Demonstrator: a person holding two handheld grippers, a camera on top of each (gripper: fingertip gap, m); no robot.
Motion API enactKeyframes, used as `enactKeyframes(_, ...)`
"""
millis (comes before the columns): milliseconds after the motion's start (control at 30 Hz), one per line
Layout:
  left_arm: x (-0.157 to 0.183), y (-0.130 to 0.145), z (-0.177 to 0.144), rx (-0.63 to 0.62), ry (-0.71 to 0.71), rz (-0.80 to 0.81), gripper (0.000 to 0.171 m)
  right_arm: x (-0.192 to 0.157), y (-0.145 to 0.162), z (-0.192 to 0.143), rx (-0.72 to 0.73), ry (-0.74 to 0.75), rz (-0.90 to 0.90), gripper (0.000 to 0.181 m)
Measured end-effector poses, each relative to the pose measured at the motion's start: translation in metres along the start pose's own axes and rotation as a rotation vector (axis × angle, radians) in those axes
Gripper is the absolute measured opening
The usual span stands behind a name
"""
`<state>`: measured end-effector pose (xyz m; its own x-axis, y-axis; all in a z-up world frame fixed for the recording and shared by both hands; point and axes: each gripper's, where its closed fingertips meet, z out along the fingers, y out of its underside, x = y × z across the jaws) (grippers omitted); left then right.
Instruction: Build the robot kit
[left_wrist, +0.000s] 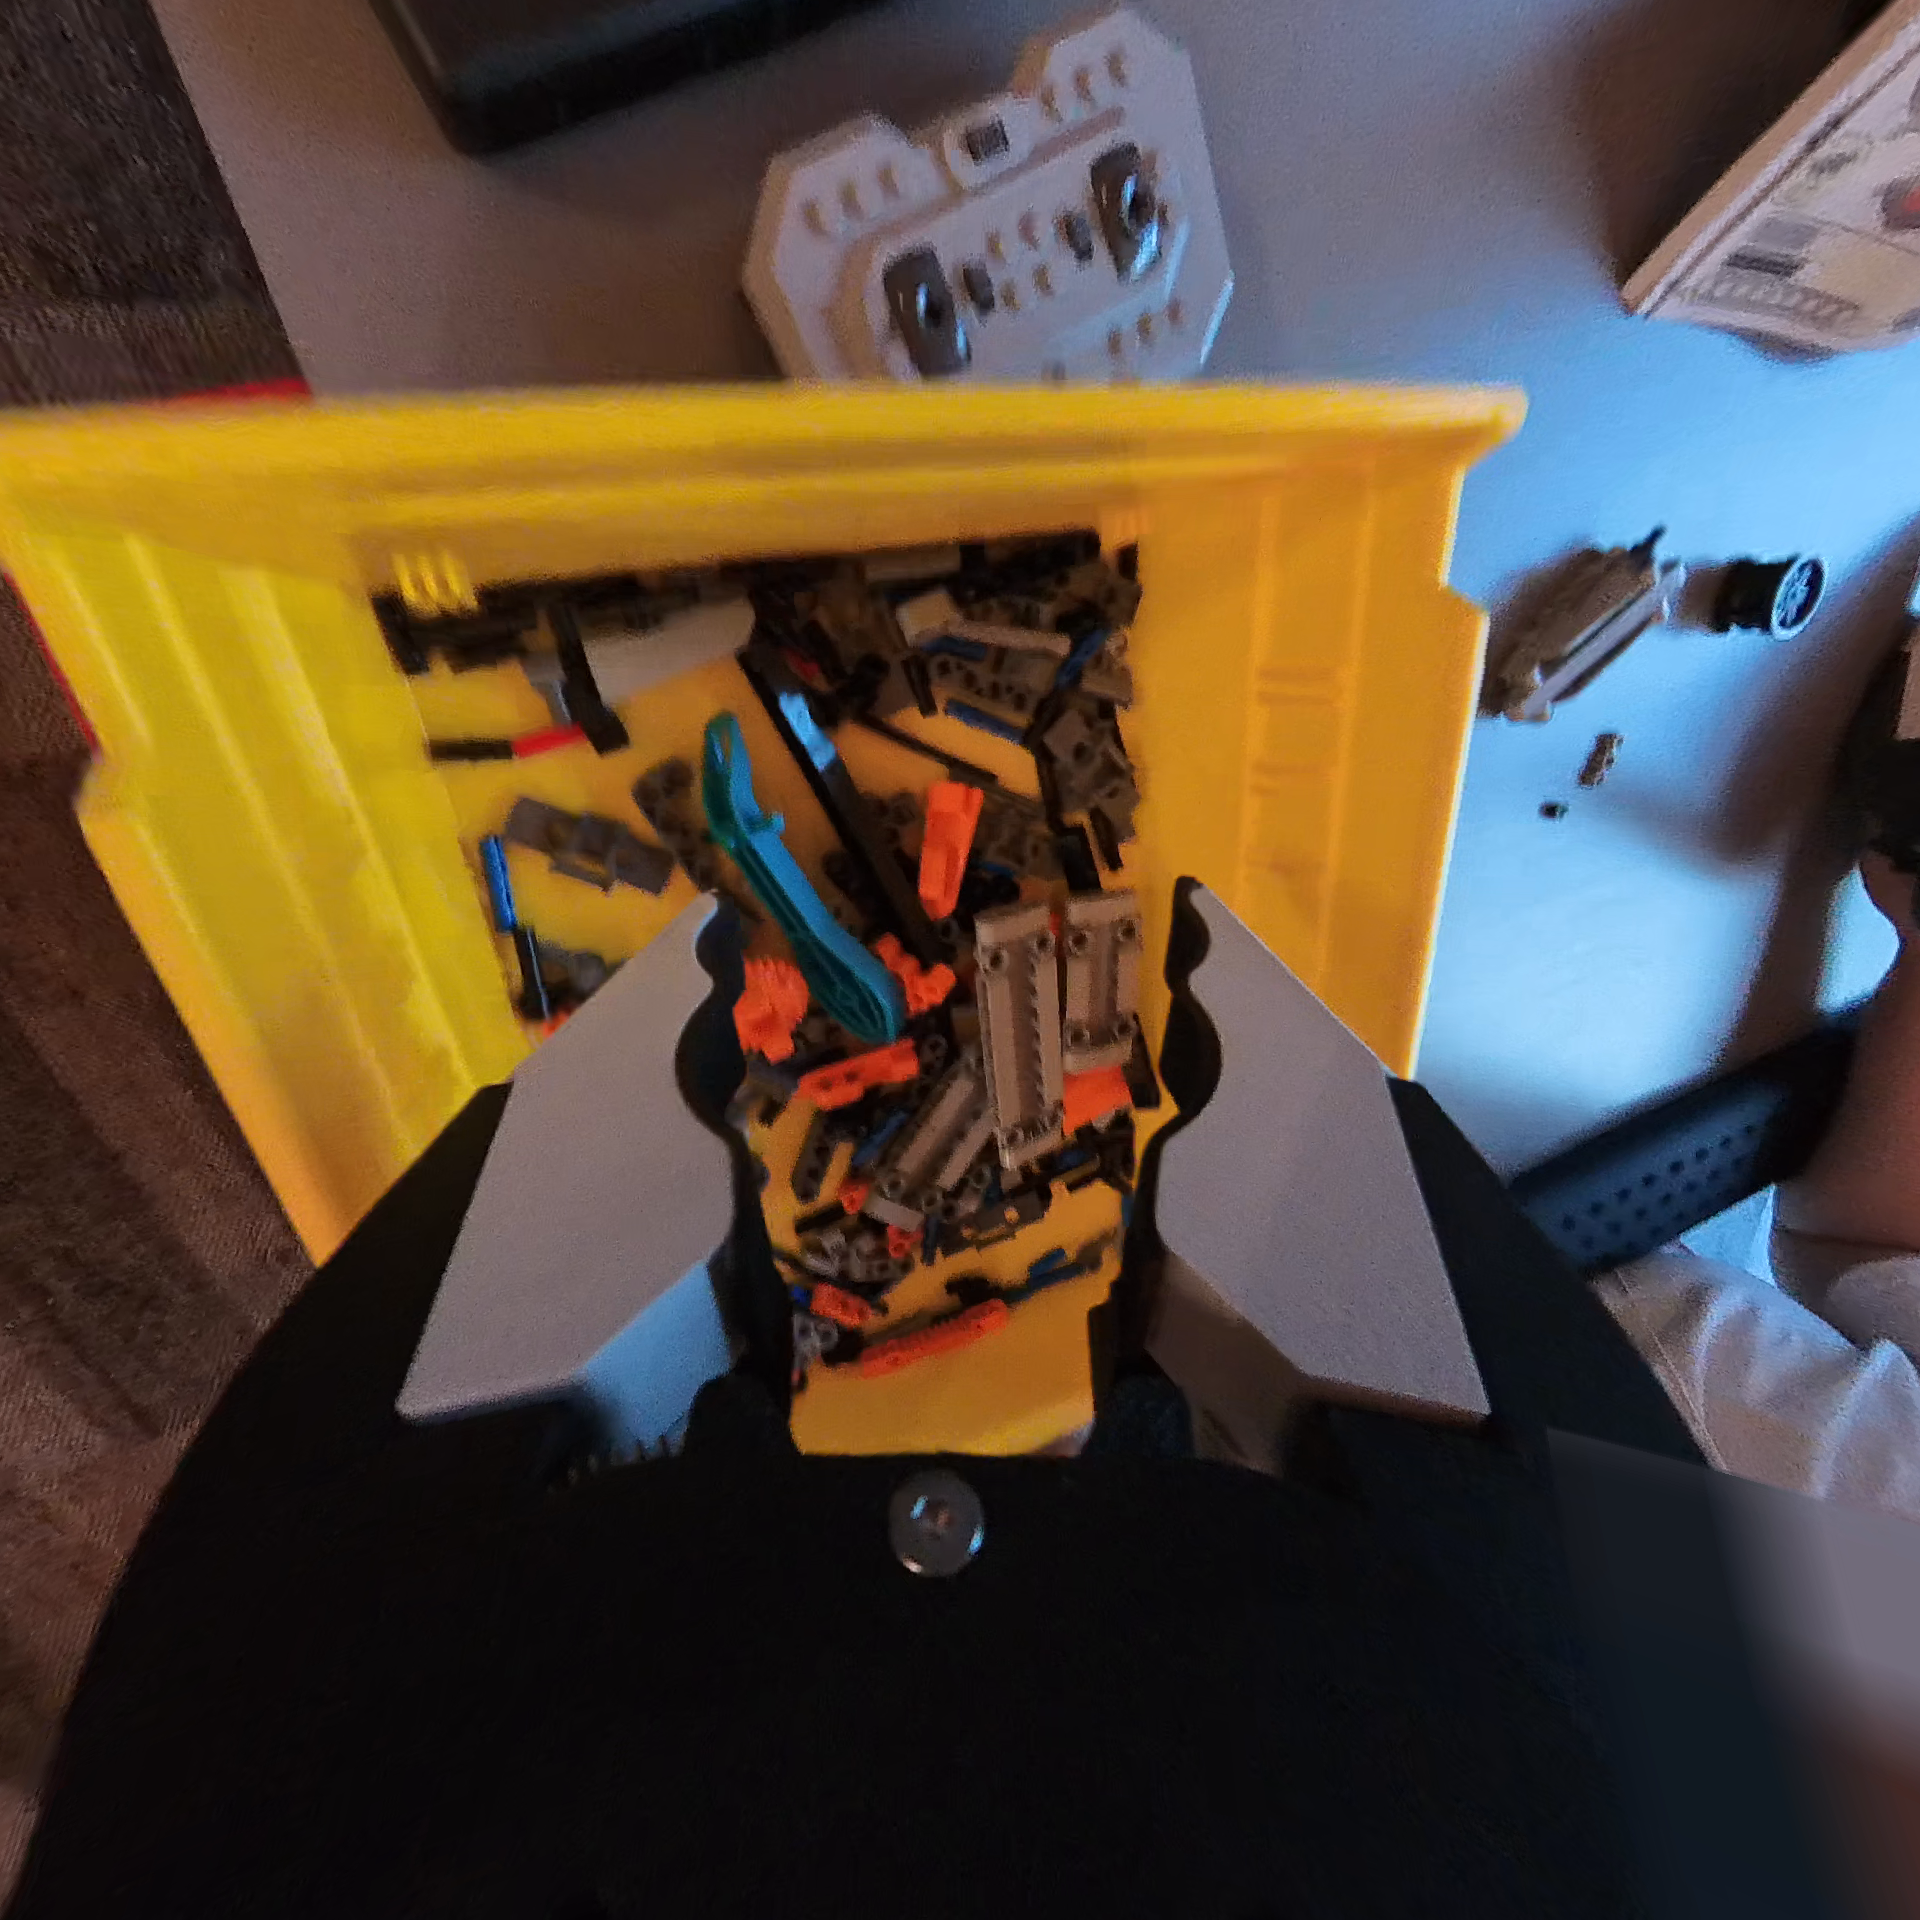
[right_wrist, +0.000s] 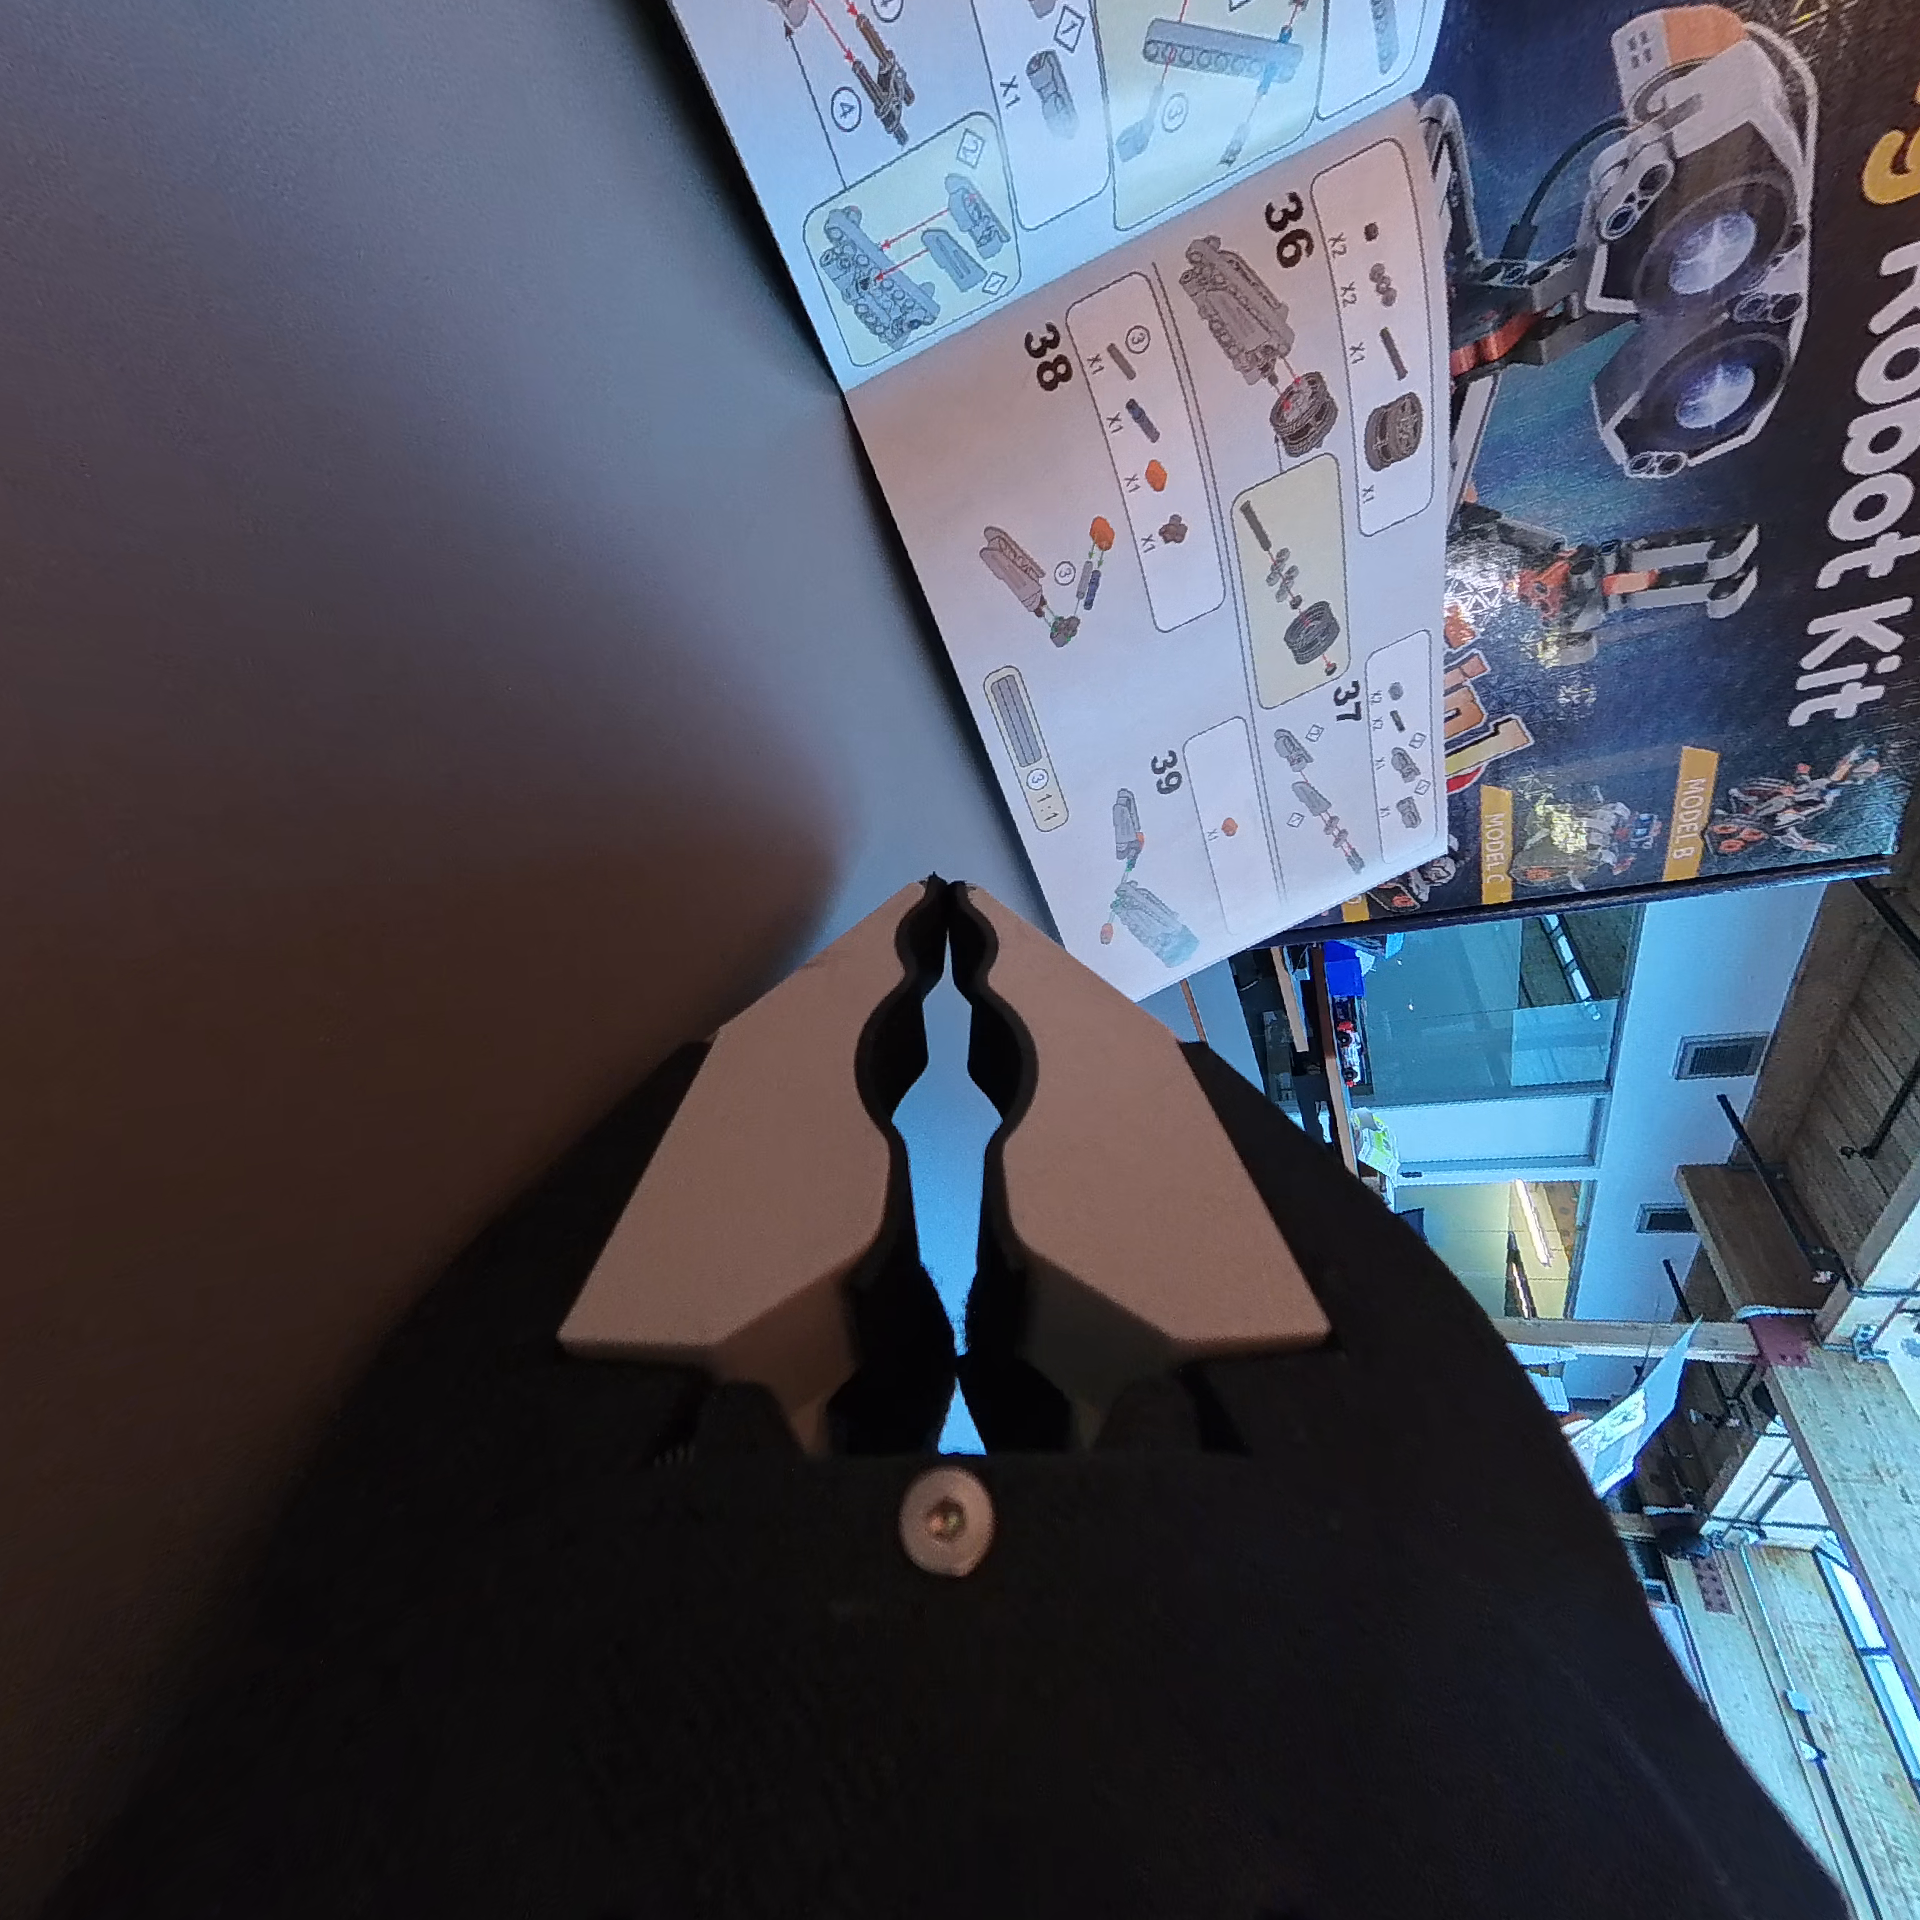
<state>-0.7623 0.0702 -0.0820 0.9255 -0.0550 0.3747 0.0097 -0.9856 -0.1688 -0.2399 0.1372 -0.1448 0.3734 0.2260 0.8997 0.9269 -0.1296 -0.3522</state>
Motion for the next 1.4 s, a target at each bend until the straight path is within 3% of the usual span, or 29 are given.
enactKeyframes(167, -0.022, -0.045, 0.018, 0.110, -0.086, 0.032, 0.077, 0.000, 0.000, 0.000, 0.000, 0.001, 0.000, 0.000)
enactKeyframes(367, -0.029, -0.043, 0.042, 0.055, -0.093, 0.049, 0.078, 0.000, 0.000, 0.000, 0.001, -0.002, 0.000, 0.000)
enactKeyframes(667, -0.069, -0.040, 0.058, -0.011, -0.302, 0.054, 0.070, 0.000, 0.000, 0.000, 0.001, 0.000, -0.001, 0.000)
enactKeyframes(800, -0.066, -0.038, 0.060, -0.023, -0.301, 0.072, 0.079, 0.000, 0.000, 0.000, 0.000, 0.001, 0.000, 0.000)
enactKeyframes(933, -0.028, -0.033, 0.068, -0.045, -0.104, 0.127, 0.082, 0.000, 0.000, 0.000, 0.000, 0.001, -0.001, 0.000)
enactKeyframes(1033, -0.011, -0.027, 0.069, -0.077, -0.052, 0.173, 0.082, 0.000, 0.000, 0.000, 0.000, 0.001, 0.000, 0.000)
enactKeyframes(1167, -0.007, -0.039, 0.065, -0.021, -0.090, 0.213, 0.074, 0.000, 0.000, 0.000, 0.000, 0.001, 0.000, 0.000)
enactKeyframes(1300, -0.006, -0.035, 0.073, -0.053, -0.080, 0.234, 0.072, 0.000, 0.000, 0.000, 0.000, 0.000, 0.000, 0.000)
enactKeyframes(1367, -0.021, -0.032, 0.075, -0.082, -0.171, 0.230, 0.062, 0.000, 0.000, 0.000, 0.000, 0.000, 0.000, 0.000)
enactKeyframes(1400, -0.029, -0.027, 0.076, -0.116, -0.219, 0.227, 0.066, 0.000, 0.000, 0.000, 0.000, 0.001, 0.000, 0.000)
